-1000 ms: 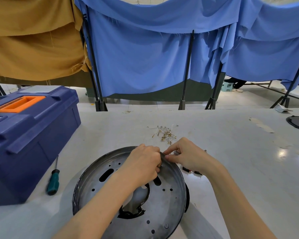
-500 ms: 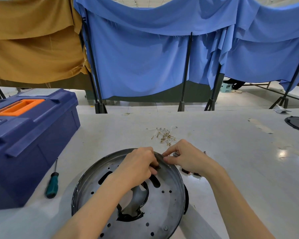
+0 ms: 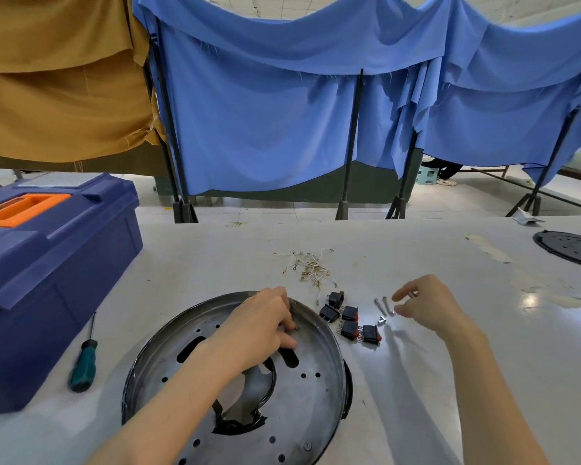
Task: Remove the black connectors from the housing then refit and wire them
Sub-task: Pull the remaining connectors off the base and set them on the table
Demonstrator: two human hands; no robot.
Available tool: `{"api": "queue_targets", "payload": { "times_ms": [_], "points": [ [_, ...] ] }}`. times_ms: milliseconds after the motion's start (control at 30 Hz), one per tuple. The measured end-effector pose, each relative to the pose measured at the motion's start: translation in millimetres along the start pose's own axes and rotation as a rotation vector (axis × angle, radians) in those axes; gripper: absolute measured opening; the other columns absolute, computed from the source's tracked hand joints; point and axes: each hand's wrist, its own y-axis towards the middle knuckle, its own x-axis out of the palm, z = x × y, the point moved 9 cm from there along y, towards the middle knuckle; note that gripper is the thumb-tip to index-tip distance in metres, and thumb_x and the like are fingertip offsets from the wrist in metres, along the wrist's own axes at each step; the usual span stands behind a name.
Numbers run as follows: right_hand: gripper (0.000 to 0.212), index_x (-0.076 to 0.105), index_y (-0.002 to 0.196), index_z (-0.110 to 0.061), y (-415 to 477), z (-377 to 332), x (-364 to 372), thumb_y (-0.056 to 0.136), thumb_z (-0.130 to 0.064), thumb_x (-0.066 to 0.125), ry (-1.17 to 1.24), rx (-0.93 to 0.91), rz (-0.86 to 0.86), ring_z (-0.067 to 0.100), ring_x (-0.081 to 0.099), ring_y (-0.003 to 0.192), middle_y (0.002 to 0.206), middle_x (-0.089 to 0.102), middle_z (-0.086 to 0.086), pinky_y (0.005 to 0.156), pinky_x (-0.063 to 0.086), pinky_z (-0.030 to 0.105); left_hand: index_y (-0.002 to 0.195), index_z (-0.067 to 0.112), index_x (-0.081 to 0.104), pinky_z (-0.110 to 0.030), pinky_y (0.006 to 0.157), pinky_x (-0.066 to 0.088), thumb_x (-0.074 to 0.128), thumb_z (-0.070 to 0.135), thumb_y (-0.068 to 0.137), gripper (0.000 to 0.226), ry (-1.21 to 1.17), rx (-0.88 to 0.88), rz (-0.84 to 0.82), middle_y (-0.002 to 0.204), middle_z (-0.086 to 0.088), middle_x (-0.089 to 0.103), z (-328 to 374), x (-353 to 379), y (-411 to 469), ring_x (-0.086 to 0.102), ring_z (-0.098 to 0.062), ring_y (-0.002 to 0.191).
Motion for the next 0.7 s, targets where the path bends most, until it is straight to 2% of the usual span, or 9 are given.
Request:
{"api": "queue_targets", "payload": {
  "times_ms": [67,133,233,400,533,633,700],
  "points": [
    [0.019,0.074,0.083,-0.013,1,3,10,0.075,0.004,0.072,-0.040,0.008,-0.031,0.024,0.058,0.090,0.094,0.061,0.007,0.078,0.047,0.031,0.107,0.017,0.072,-0.025,0.081,0.040,0.075,0.032,0.081,0.030,-0.021,-0.010,0.013,0.111,0.009,0.051,-3,0,0,0.046,-0.009,0.094],
    [0.022,0.073,0.077,-0.016,2,1,19,0.072,0.005,0.073,-0.066,-0.004,-0.060,0.022,0.059,0.084,0.084,0.062,0.003,0.072,0.048,0.029,0.106,0.017,0.072,-0.024,0.080,0.039,0.076,0.032,0.080,0.030,-0.038,-0.014,0.023,0.108,0.011,0.051,-5,0,0,0.046,-0.009,0.093],
    [0.027,0.069,0.064,-0.024,3,-4,27,0.071,0.001,0.076,-0.092,-0.035,-0.082,0.011,0.050,0.065,0.065,0.055,-0.008,0.060,0.039,0.024,0.105,0.019,0.073,-0.026,0.082,0.042,0.077,0.033,0.078,0.030,-0.049,-0.023,0.025,0.106,0.013,0.051,-6,0,1,0.049,-0.011,0.095],
    [0.028,0.066,0.061,-0.025,3,-6,35,0.071,-0.001,0.076,-0.135,-0.050,-0.055,0.016,0.051,0.074,0.068,0.053,-0.008,0.065,0.039,0.024,0.108,0.021,0.073,-0.027,0.086,0.042,0.078,0.036,0.077,0.035,-0.057,-0.039,0.023,0.111,0.012,0.054,-8,-1,1,0.049,-0.011,0.099],
    [0.032,0.062,0.058,-0.025,1,-6,35,0.072,0.001,0.074,-0.141,-0.047,-0.049,0.020,0.052,0.076,0.064,0.049,-0.009,0.059,0.038,0.025,0.109,0.021,0.072,-0.028,0.087,0.043,0.078,0.038,0.076,0.037,-0.058,-0.032,0.023,0.113,0.011,0.055,-8,-4,-1,0.051,-0.012,0.101],
    [0.027,0.065,0.061,-0.019,-1,-12,30,0.073,0.005,0.069,-0.097,-0.060,-0.057,0.021,0.059,0.075,0.067,0.062,-0.001,0.068,0.047,0.030,0.108,0.021,0.071,-0.030,0.086,0.045,0.078,0.035,0.077,0.035,-0.063,-0.036,0.005,0.111,0.008,0.057,-8,-5,0,0.053,-0.014,0.101],
    [0.024,0.067,0.064,-0.016,-4,-25,24,0.076,0.005,0.066,-0.035,-0.115,-0.058,0.021,0.061,0.068,0.069,0.066,0.004,0.069,0.048,0.030,0.107,0.021,0.071,-0.030,0.086,0.048,0.077,0.030,0.078,0.030,-0.095,-0.043,0.001,0.109,0.004,0.062,-10,-6,0,0.056,-0.015,0.099]
  ]
}}
